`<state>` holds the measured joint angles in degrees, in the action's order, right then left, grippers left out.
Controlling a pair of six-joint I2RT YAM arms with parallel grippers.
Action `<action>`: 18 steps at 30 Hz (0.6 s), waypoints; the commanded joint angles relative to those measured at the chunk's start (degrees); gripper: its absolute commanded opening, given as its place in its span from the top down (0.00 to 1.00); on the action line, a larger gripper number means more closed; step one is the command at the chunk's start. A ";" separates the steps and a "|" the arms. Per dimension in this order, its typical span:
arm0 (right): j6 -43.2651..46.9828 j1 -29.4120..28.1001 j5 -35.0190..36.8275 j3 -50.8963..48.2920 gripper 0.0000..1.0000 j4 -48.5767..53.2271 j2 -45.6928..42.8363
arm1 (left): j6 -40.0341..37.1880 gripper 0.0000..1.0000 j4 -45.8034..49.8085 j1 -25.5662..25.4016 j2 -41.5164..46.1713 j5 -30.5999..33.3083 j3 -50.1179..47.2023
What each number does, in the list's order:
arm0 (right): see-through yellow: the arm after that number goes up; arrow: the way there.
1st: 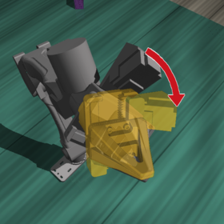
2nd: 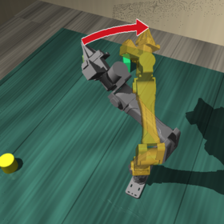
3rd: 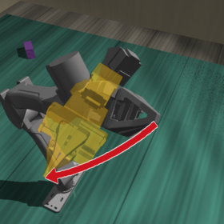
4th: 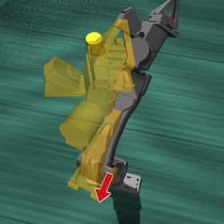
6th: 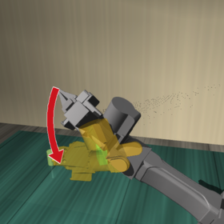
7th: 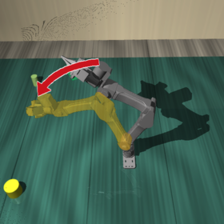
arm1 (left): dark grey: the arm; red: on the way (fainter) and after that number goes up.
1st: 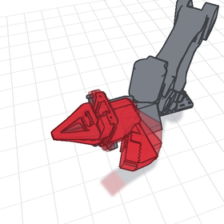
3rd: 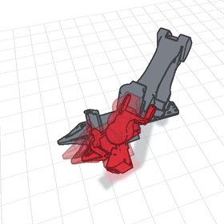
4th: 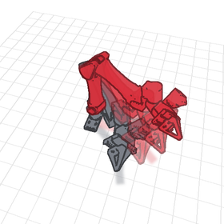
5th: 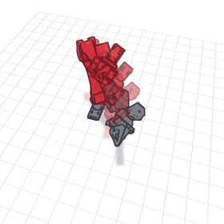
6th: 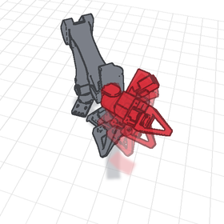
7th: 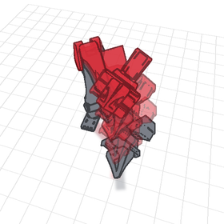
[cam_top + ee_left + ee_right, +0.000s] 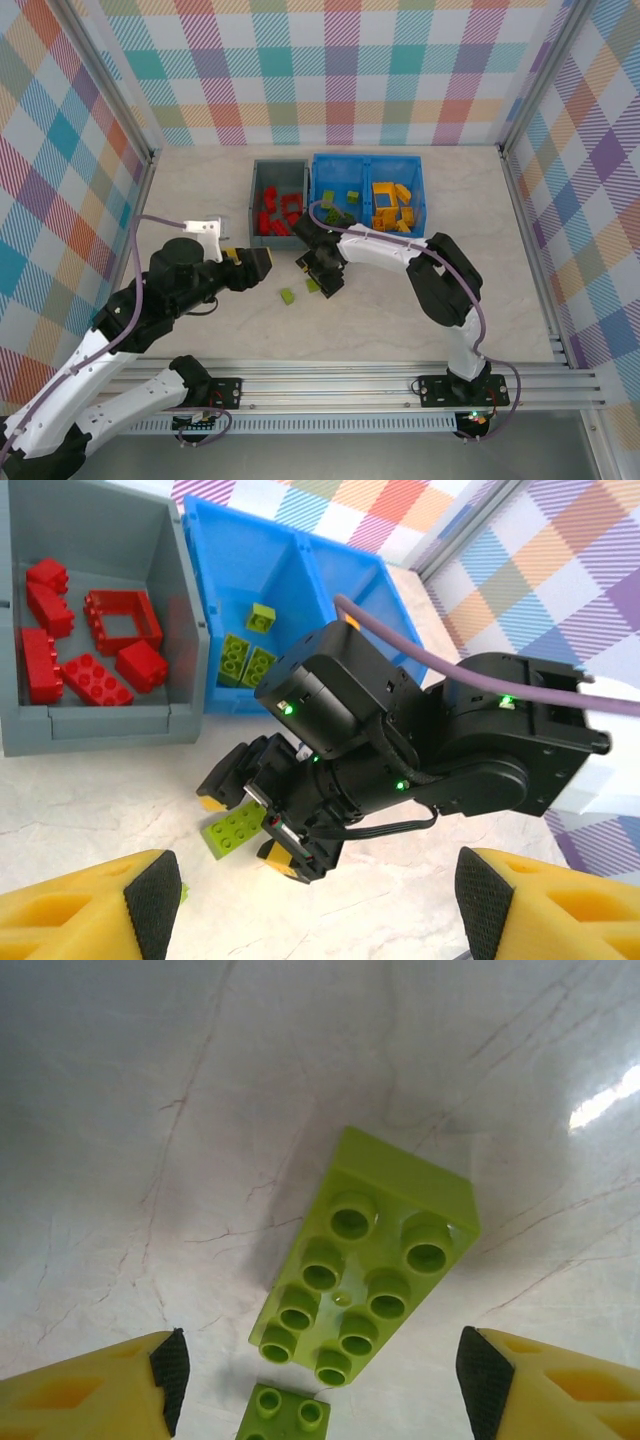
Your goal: Sort the legos into containers by color
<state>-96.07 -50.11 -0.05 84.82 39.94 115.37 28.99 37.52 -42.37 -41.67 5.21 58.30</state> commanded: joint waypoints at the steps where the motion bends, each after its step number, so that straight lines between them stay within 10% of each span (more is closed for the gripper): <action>1: -4.72 0.13 -1.01 0.20 0.30 1.42 0.92 | 0.20 0.25 -0.56 -0.59 -0.80 0.29 -0.01; 18: -3.42 0.31 0.72 2.06 0.62 1.84 2.92 | -0.47 0.26 -0.49 -0.63 -1.62 -0.91 0.79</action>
<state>-100.31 -49.80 -1.19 86.26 40.18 119.31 28.95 37.43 -42.37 -43.70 5.02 58.33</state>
